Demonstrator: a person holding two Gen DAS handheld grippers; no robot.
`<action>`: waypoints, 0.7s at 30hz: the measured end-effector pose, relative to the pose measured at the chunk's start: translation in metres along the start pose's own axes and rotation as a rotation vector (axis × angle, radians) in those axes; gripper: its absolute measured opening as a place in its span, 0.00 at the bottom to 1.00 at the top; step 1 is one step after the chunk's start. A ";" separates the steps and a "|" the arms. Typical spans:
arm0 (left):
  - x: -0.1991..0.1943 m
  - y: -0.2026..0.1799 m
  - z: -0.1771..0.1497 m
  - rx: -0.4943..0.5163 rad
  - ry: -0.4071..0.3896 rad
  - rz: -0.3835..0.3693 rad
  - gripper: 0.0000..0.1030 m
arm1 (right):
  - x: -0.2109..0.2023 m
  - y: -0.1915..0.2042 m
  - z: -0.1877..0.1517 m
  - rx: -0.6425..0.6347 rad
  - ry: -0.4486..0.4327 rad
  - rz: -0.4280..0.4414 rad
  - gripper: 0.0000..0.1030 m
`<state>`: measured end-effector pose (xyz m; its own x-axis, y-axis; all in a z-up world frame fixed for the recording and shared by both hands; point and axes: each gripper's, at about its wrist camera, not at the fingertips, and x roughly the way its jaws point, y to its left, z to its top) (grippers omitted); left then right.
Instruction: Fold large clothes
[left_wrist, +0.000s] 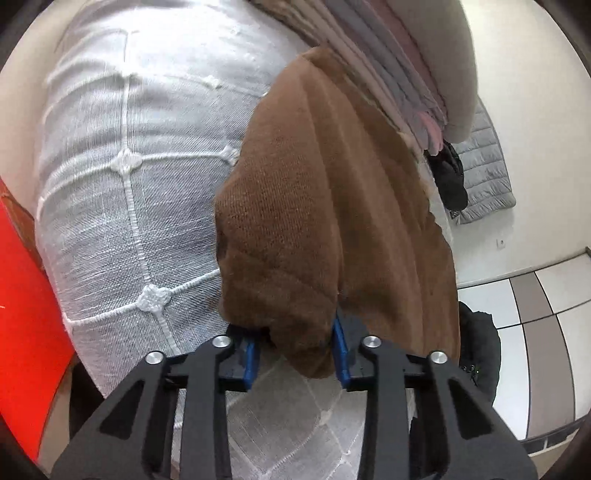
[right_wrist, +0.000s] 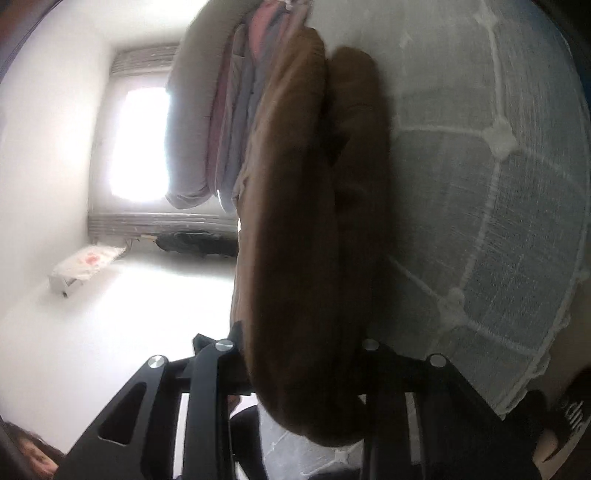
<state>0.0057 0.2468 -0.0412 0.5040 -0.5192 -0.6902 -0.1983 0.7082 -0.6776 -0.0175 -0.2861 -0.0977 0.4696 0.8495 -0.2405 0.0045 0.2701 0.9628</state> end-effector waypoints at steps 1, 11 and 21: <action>-0.004 -0.002 0.000 0.008 -0.005 -0.004 0.22 | -0.001 0.009 -0.002 -0.013 -0.011 0.013 0.27; -0.091 -0.061 -0.020 0.160 -0.099 -0.103 0.11 | -0.015 0.106 -0.033 -0.202 0.035 0.076 0.25; -0.062 0.061 -0.073 -0.190 0.049 -0.146 0.48 | -0.037 0.007 -0.048 0.003 0.086 0.004 0.35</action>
<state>-0.0992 0.2872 -0.0577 0.4983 -0.6353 -0.5901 -0.2838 0.5236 -0.8033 -0.0771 -0.2935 -0.0884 0.3917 0.8867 -0.2458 0.0053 0.2650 0.9642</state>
